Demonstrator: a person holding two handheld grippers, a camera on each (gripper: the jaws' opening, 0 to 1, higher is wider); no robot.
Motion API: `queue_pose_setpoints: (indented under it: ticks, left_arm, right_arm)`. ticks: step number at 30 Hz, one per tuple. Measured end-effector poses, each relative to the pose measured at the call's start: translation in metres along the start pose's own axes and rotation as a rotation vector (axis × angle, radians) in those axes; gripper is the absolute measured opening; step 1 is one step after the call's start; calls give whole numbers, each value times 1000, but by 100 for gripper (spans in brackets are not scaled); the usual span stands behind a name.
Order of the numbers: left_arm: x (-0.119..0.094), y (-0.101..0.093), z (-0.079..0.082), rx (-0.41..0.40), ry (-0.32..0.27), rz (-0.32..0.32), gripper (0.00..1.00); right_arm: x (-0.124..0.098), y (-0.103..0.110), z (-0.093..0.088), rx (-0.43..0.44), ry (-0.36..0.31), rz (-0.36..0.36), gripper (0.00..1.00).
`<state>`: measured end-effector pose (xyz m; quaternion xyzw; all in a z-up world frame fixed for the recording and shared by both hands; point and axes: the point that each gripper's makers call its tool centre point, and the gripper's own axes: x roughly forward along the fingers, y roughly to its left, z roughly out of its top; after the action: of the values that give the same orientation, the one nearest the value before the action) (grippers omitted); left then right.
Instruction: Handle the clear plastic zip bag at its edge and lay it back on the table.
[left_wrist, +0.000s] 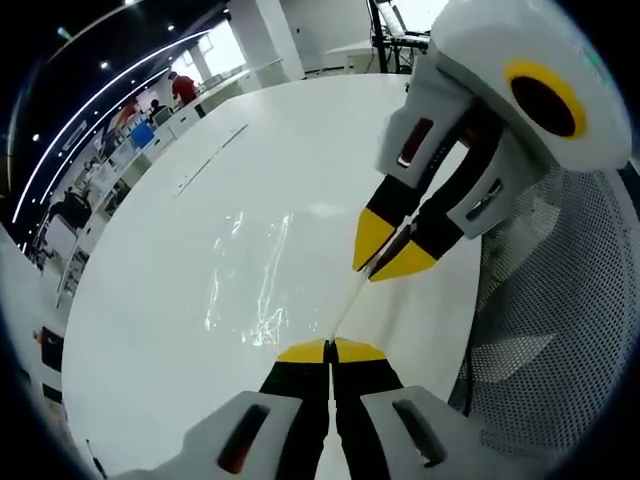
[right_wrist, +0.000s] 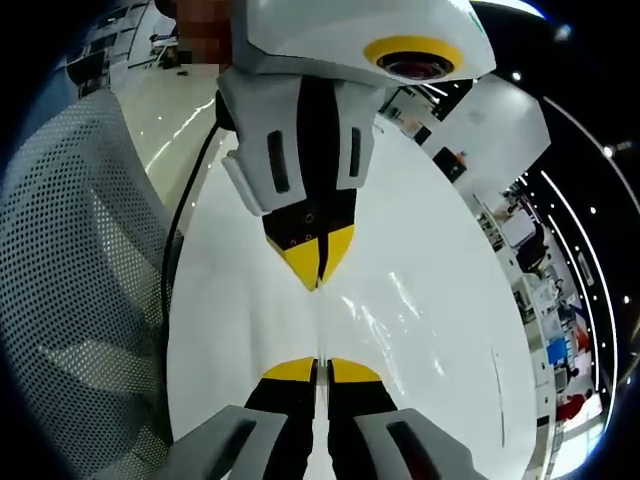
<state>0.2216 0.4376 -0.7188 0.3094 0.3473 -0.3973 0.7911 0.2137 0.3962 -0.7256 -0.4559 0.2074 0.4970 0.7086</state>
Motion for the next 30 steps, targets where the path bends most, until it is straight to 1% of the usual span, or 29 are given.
queue_pose_setpoints:
  ticks: [8, 16, 30]
  left_arm:
    - [-1, 3, -4, -4, 6, 2, 0]
    - [-3, 2, -3, -6, 6, 4, 0]
    - [-2, 5, -7, -9, 13, 7, 0]
  right_arm:
    - [-1, 2, -4, 1, 12, 2, 0]
    - [-1, 2, -5, 1, 14, 1, 0]
    - [-2, 3, -6, 1, 22, 2, 0]
